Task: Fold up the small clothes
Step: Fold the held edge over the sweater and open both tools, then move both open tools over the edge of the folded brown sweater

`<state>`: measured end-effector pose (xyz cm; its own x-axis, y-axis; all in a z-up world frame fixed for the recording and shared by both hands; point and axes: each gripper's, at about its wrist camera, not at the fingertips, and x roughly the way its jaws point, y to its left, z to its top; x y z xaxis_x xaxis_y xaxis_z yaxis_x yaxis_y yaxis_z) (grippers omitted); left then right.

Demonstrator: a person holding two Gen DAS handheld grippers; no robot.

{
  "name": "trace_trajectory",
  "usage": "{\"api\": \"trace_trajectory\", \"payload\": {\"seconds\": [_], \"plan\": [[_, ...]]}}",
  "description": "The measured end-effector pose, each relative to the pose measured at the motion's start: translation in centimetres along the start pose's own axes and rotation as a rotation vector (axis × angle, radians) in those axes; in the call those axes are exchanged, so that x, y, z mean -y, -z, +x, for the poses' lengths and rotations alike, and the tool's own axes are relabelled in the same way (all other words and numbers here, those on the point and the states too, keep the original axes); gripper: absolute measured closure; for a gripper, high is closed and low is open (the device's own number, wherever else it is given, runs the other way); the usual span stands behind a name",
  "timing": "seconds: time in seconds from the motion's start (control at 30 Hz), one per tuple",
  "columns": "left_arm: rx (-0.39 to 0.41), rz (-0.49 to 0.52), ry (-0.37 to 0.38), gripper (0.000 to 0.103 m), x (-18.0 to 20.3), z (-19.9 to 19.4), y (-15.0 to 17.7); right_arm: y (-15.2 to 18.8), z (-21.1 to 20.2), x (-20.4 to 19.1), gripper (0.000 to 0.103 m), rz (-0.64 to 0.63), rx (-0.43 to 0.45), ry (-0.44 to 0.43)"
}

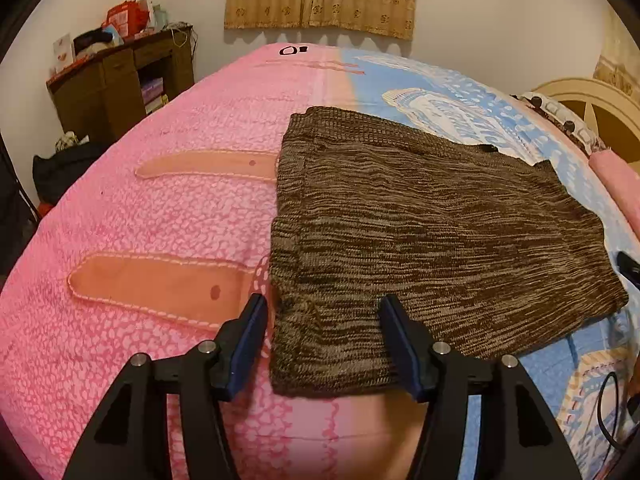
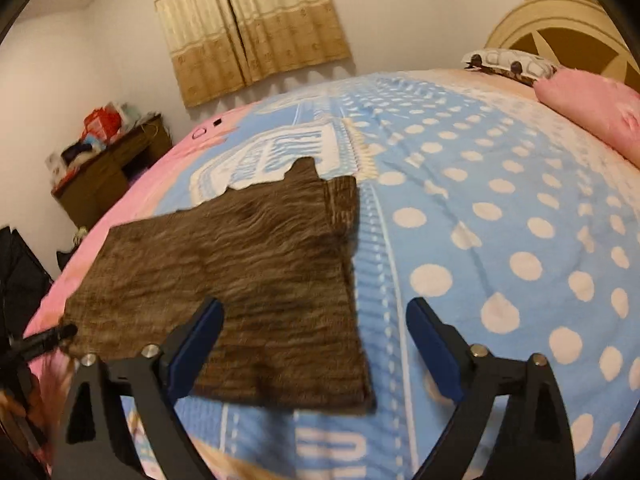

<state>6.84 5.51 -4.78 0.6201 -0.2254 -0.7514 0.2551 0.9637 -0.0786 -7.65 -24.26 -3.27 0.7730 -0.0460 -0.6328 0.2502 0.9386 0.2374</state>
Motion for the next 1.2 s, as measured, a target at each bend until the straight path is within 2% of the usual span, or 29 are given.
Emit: {"api": "trace_trajectory", "payload": {"seconds": [0.03, 0.07, 0.13, 0.23, 0.4, 0.5, 0.57, 0.63, 0.7, 0.77, 0.87, 0.97, 1.0, 1.1, 1.13, 1.17, 1.2], "plan": [[0.001, 0.005, -0.005, 0.042, 0.1, 0.0, 0.0, 0.0, 1.2, -0.4, 0.054, -0.022, -0.047, 0.001], [0.002, 0.013, -0.01, 0.042, 0.2, 0.1, 0.1, 0.2, 2.4, -0.7, 0.077, -0.037, -0.101, -0.005], [0.006, 0.02, -0.011, 0.041, 0.2, 0.1, 0.1, 0.4, 2.4, -1.1, 0.077, -0.067, -0.093, 0.008], [0.012, 0.022, -0.003, 0.041, 0.1, 0.1, 0.3, 0.5, 1.0, -1.0, 0.093, -0.074, -0.071, -0.003], [0.005, 0.047, 0.007, 0.041, 0.1, 0.0, 0.2, 1.2, -2.6, 0.1, 0.094, -0.053, -0.01, 0.001], [0.005, 0.053, 0.014, 0.041, -0.2, -0.1, 0.3, 2.0, -2.0, 1.4, 0.095, -0.018, -0.062, 0.022], [0.007, 0.053, 0.015, 0.041, -0.3, -0.2, 0.4, 2.7, -1.3, 1.4, 0.096, -0.044, -0.098, 0.063], [0.008, 0.065, 0.011, 0.041, -0.3, -0.3, 0.6, 3.3, -1.1, 1.7, 0.096, -0.066, -0.116, 0.111], [0.011, 0.059, -0.01, 0.041, -0.3, -0.7, 0.5, 3.4, -2.0, 2.0, 0.097, -0.065, -0.092, 0.139], [0.039, 0.039, -0.028, 0.041, -0.3, -1.7, 0.2, 2.5, -3.3, 1.5, 0.092, -0.067, -0.03, 0.115], [0.093, 0.055, -0.017, 0.041, 0.7, -2.7, -0.9, 0.5, -4.6, -1.0, 0.09, -0.075, 0.058, 0.017], [0.083, 0.064, -0.076, 0.041, 1.9, -1.8, -2.1, -1.6, -2.8, -4.5, 0.078, -0.135, 0.084, -0.01], [0.067, 0.062, -0.087, 0.041, 2.0, -1.2, -2.4, -2.4, -1.5, -5.6, 0.078, -0.142, 0.088, -0.021], [-0.019, 0.057, -0.133, 0.041, 2.1, 1.4, -2.2, -2.5, 2.0, -6.8, 0.08, -0.141, 0.04, 0.008], [-0.03, 0.055, -0.136, 0.04, 2.0, 1.8, -2.0, -2.0, 4.1, -6.6, 0.08, -0.131, -0.021, 0.038], [-0.009, 0.04, -0.118, 0.04, 1.7, 1.7, -1.6, -1.4, 5.0, -6.4, 0.08, -0.122, -0.06, 0.053], [0.006, 0.031, -0.118, 0.034, 1.4, 1.6, -1.4, -0.6, 6.3, -5.8, 0.08, -0.103, -0.114, 0.056]]}}
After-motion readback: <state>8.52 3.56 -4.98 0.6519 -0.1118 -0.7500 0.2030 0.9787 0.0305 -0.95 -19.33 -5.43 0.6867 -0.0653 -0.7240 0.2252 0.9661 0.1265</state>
